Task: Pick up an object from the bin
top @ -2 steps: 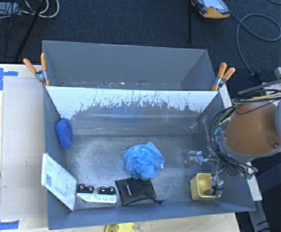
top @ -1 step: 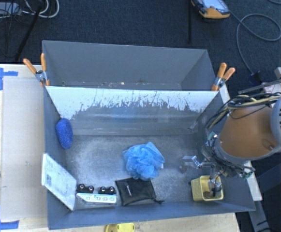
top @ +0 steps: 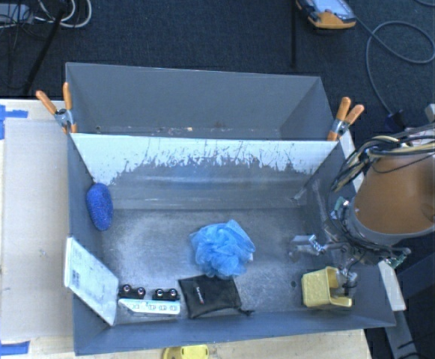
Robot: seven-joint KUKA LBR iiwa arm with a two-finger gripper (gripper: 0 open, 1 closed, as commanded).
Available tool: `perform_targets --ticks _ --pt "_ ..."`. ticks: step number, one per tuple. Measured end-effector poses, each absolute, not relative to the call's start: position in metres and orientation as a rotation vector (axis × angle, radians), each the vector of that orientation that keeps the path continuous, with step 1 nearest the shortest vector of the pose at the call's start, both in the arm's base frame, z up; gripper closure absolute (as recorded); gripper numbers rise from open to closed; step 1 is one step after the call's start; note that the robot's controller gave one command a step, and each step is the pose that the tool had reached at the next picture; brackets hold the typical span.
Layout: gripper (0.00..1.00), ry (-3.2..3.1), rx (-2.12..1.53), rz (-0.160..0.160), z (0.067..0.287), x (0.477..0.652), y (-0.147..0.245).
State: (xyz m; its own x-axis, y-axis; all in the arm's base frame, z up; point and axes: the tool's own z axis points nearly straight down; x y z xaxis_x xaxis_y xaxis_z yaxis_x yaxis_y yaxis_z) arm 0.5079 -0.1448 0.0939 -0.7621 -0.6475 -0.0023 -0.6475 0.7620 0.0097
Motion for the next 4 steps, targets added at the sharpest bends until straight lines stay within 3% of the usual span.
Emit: perform_targets --ticks 1,2,3,4 --pt "1.00 -2.886 1.245 -0.016 0.079 0.518 -0.153" --pt "1.00 -2.887 1.244 -0.017 0.079 0.518 -0.153" --pt "1.00 -2.878 1.246 -0.013 0.126 0.507 -0.144" --pt "1.00 -2.861 1.314 0.007 0.129 0.517 -0.138"
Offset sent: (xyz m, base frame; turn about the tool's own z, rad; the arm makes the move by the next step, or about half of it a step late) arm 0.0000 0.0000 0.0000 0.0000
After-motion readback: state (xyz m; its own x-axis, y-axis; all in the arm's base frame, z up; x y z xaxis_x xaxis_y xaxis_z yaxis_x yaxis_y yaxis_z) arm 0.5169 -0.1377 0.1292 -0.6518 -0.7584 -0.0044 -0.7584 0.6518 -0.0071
